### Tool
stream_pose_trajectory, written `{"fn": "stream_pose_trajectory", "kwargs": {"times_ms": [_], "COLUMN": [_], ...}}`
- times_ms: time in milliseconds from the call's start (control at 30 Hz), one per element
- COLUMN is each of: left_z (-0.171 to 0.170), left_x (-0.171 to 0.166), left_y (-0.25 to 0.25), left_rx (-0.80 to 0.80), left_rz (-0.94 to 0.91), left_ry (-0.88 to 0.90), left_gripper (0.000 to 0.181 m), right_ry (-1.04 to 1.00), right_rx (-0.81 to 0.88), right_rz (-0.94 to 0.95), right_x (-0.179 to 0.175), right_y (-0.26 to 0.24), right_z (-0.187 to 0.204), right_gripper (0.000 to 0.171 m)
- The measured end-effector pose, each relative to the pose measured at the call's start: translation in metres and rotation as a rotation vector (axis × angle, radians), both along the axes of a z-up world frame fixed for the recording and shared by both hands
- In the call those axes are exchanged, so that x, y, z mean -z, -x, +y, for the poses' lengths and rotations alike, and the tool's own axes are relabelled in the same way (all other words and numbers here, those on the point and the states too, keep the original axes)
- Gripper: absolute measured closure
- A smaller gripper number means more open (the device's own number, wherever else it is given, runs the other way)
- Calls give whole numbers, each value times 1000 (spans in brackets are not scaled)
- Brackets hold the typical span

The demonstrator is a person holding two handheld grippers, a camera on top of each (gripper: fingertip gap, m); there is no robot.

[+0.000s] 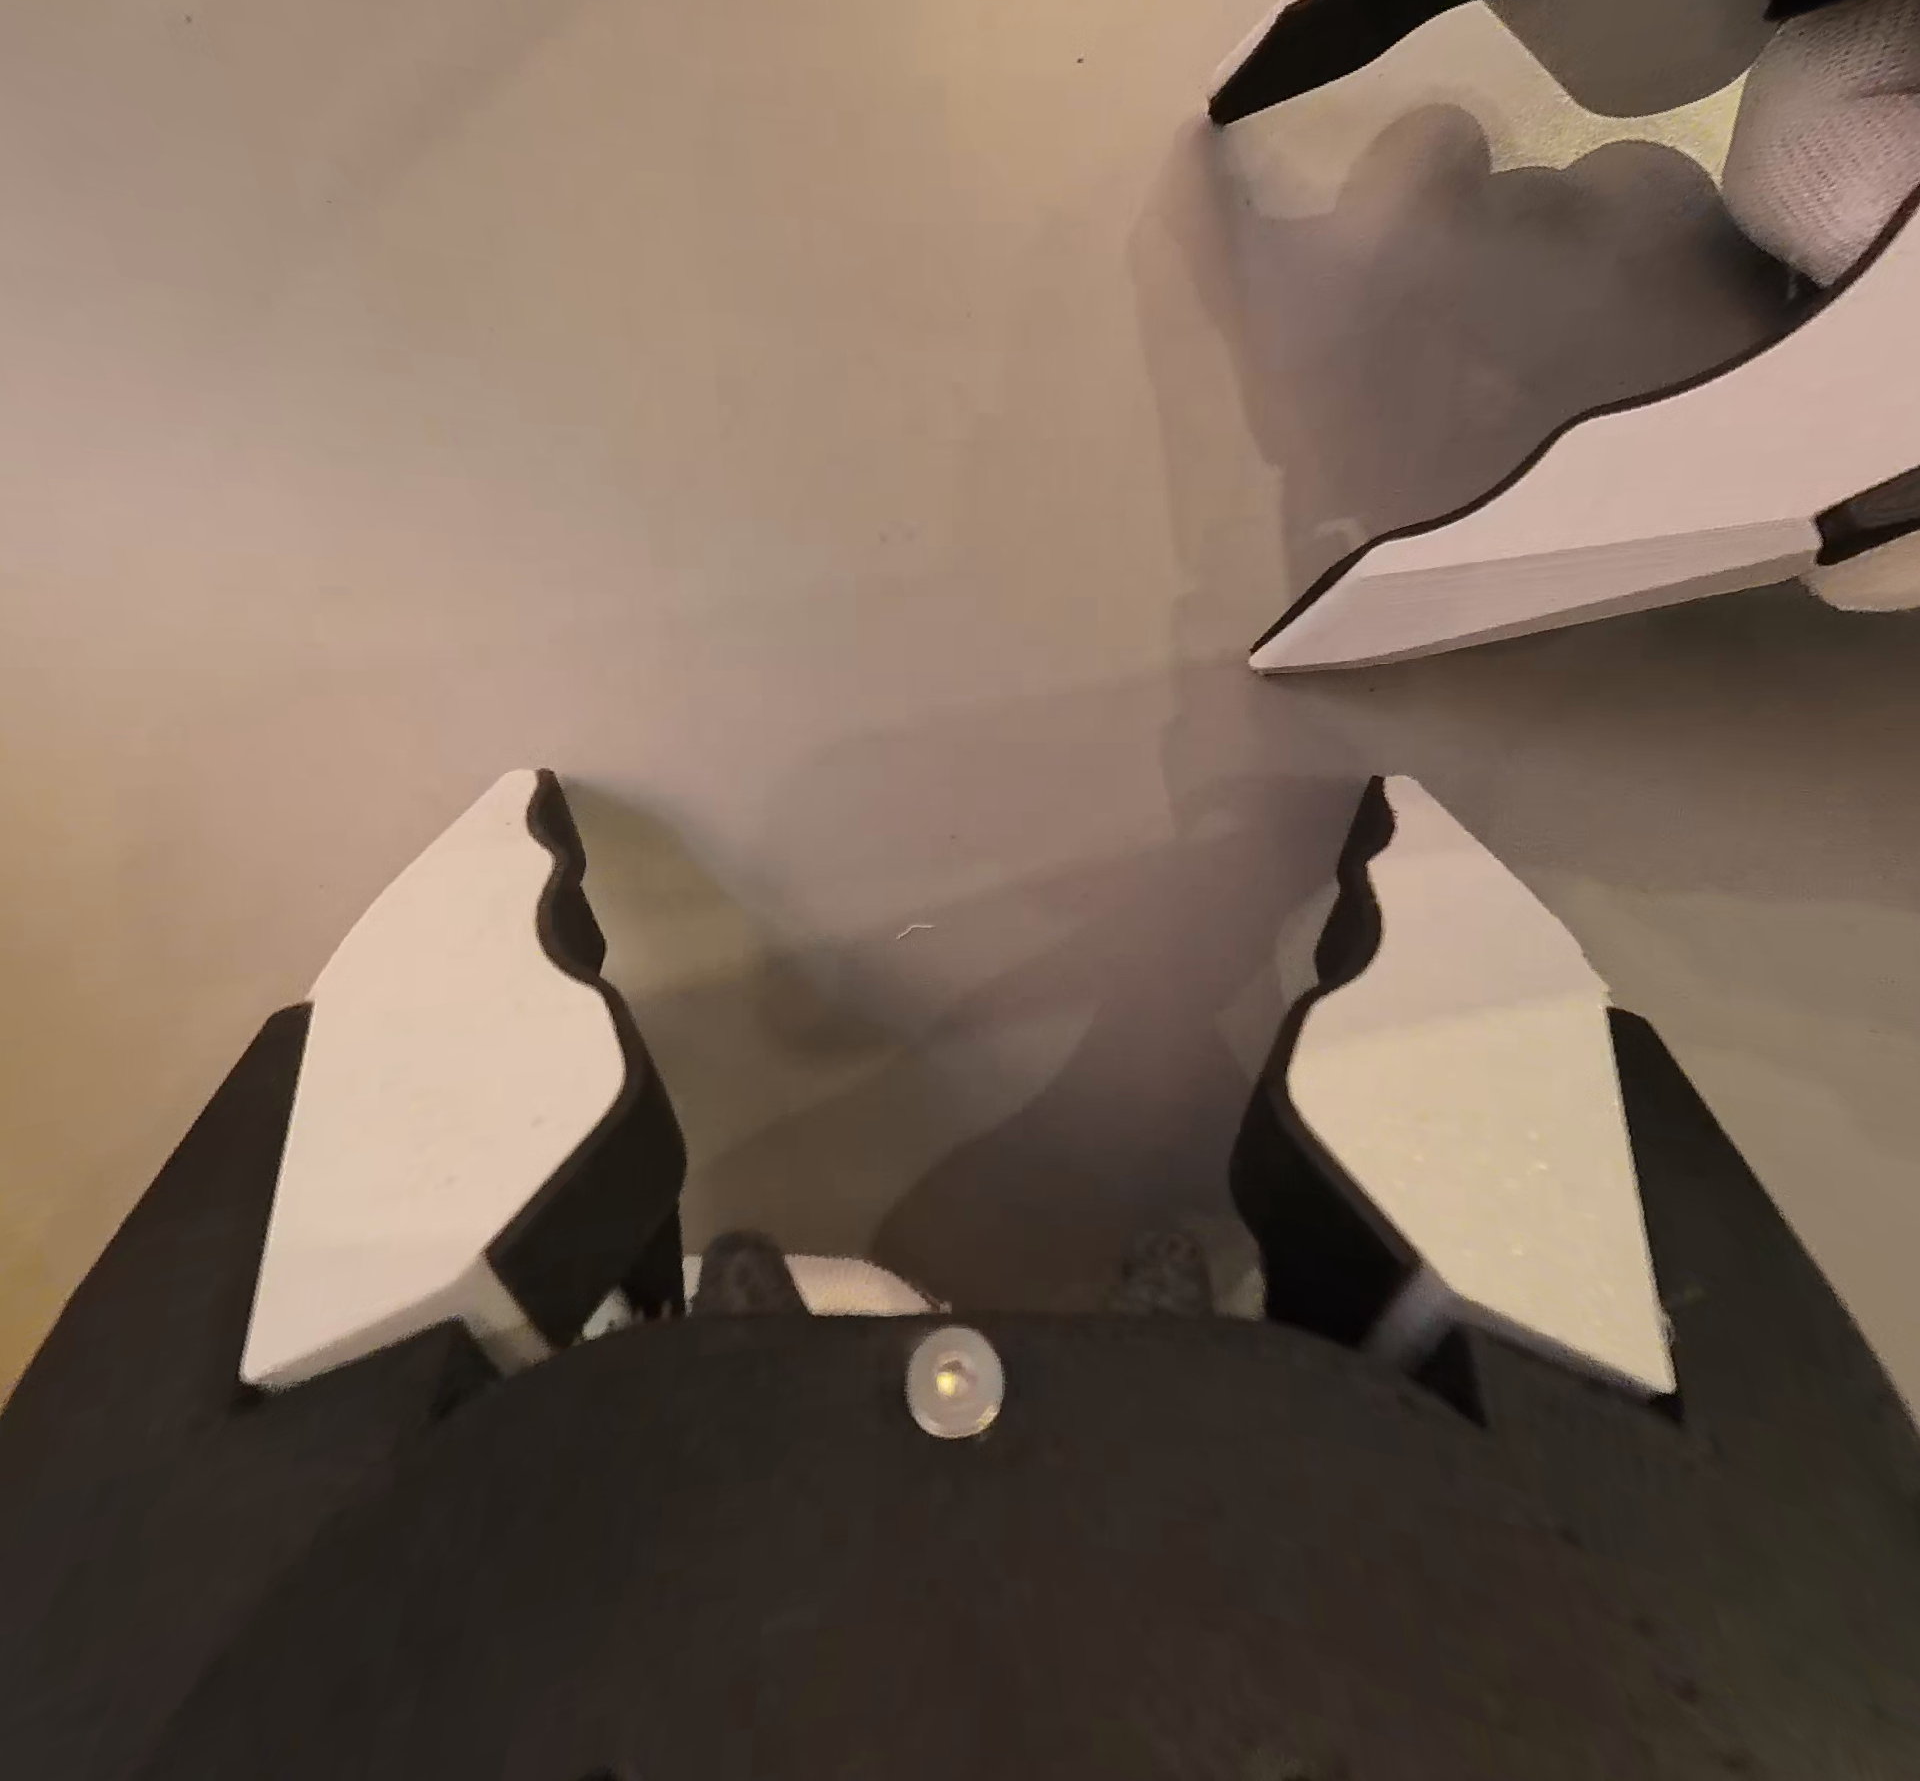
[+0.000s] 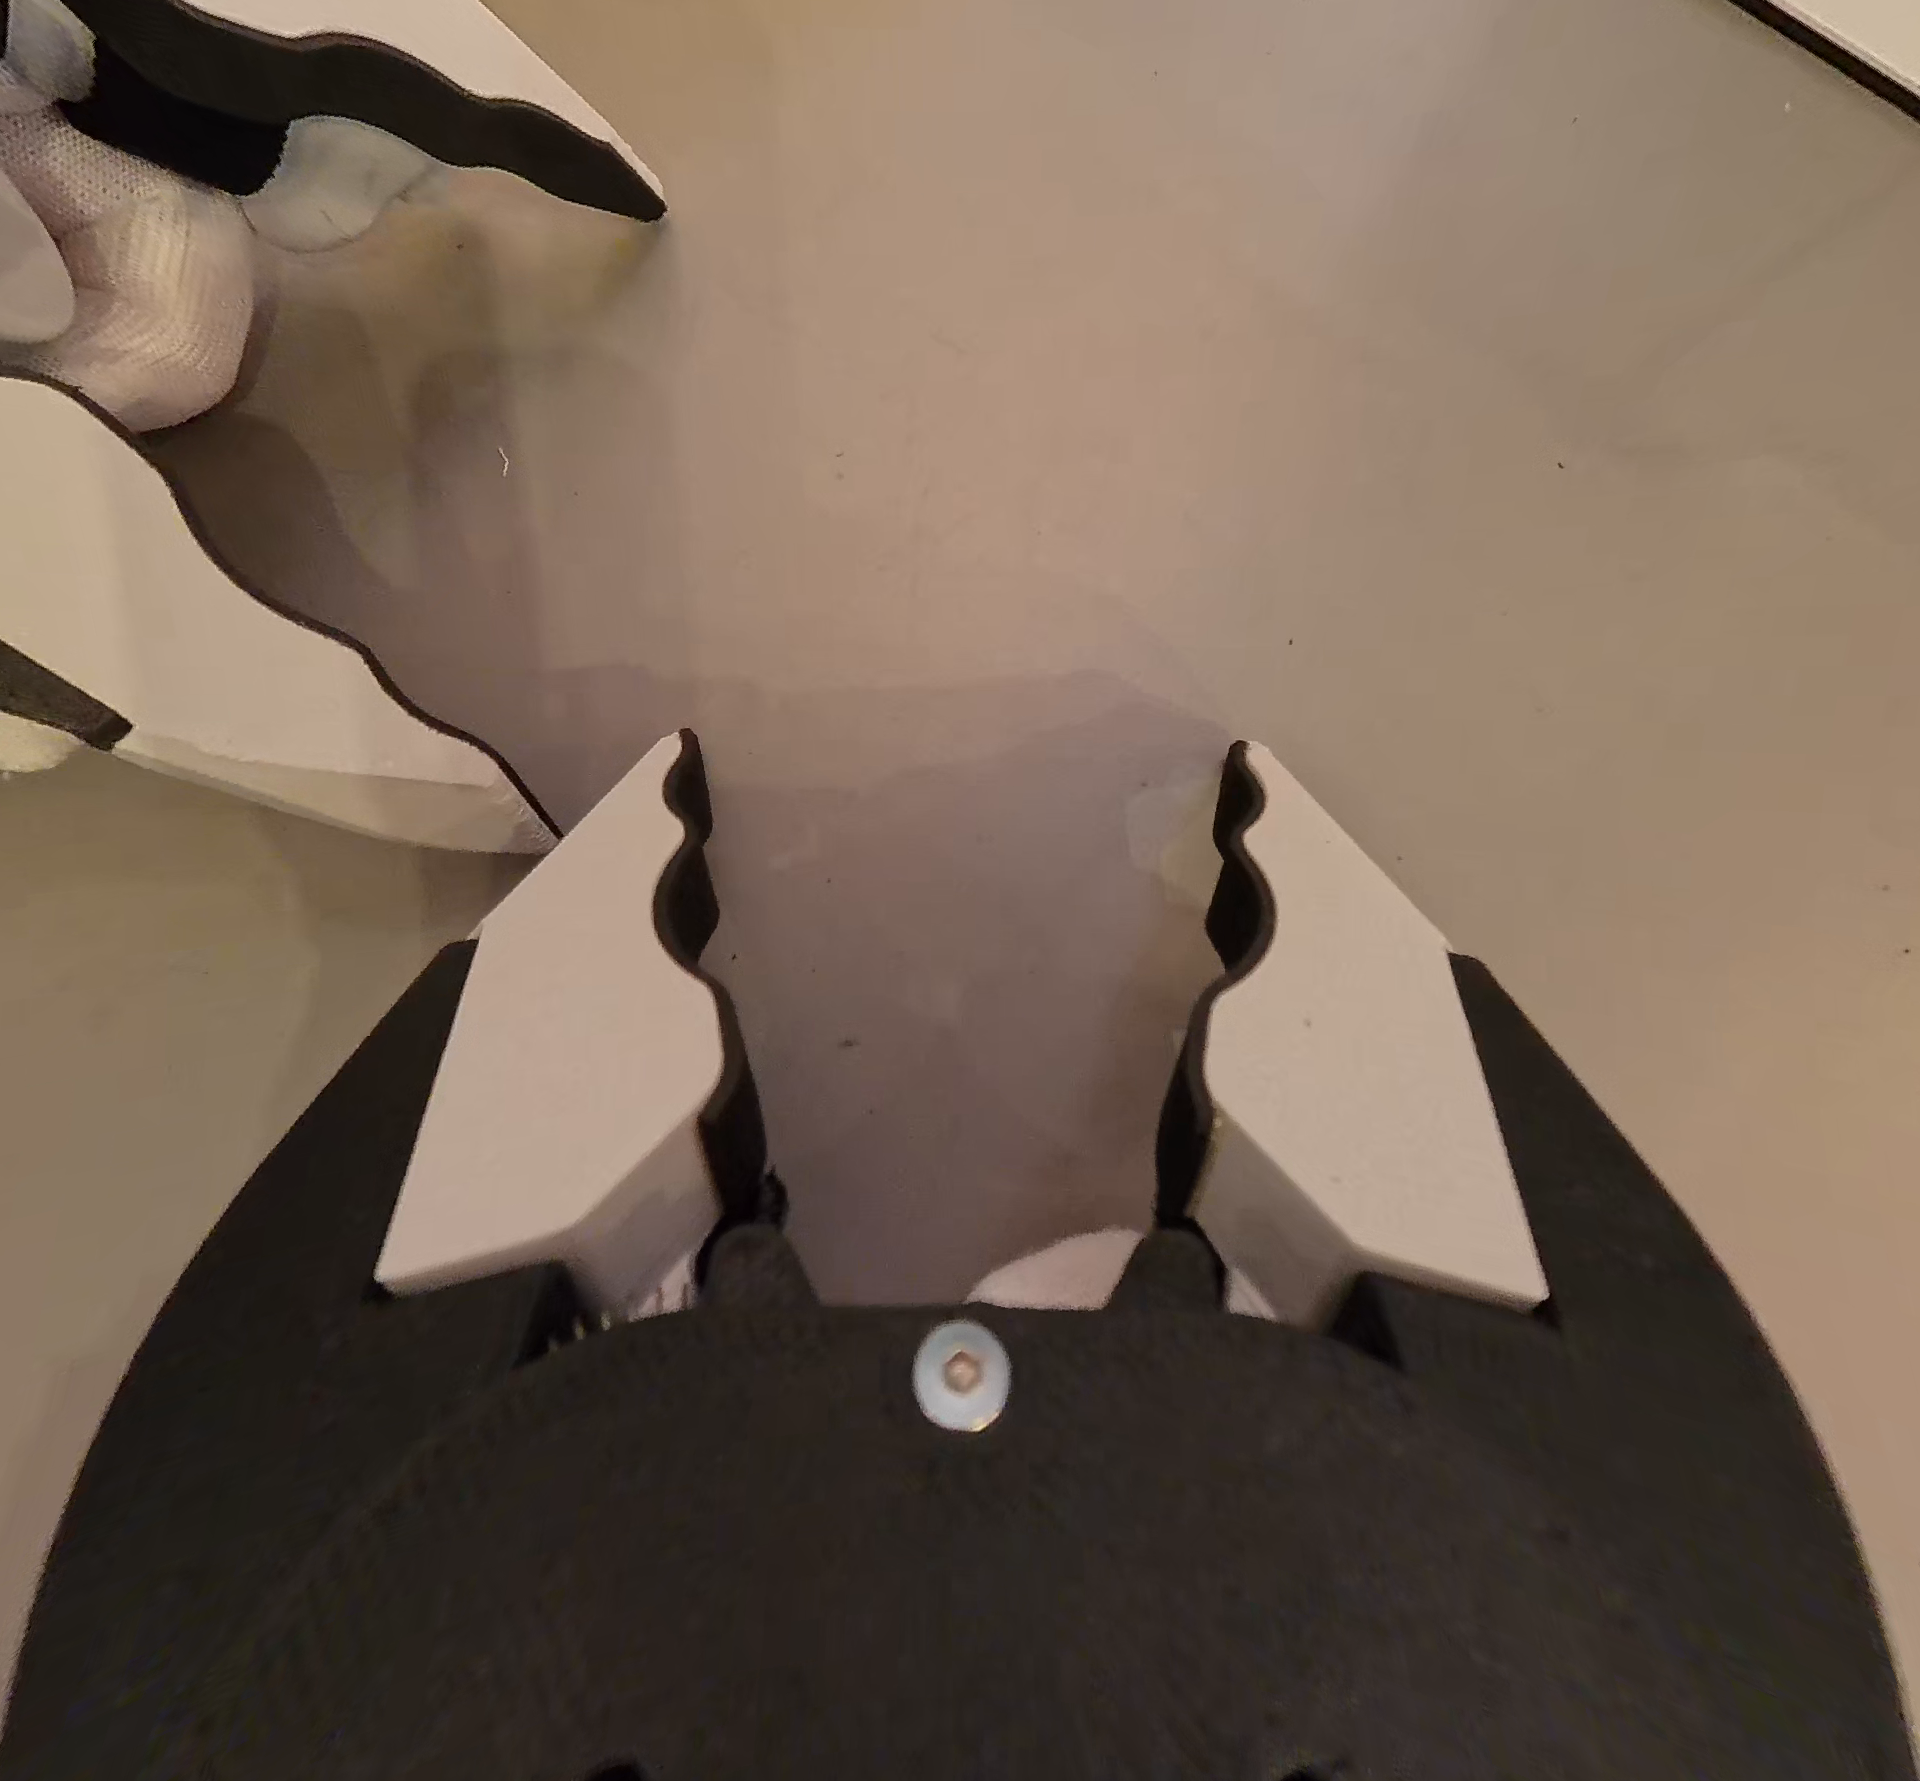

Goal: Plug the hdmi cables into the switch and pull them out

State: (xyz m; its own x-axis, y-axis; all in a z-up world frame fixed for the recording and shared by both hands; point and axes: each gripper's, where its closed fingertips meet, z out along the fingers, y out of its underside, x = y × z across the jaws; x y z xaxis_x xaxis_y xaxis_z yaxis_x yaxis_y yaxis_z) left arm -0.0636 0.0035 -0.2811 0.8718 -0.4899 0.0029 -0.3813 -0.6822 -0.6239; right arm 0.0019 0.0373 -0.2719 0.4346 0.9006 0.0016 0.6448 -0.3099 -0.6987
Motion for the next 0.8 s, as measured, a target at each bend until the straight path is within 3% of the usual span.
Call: {"fn": "stream_pose_trajectory", "kwargs": {"times_ms": [800], "left_z": [0], "left_x": [-2], "left_y": [0], "left_rx": [2], "left_rz": [-4], "left_ry": [-14], "left_gripper": [55], "right_ry": [-5], "right_rx": [-2], "right_rz": [5], "right_x": [-1], "right_y": [0], "right_z": [2], "right_gripper": [80]}}
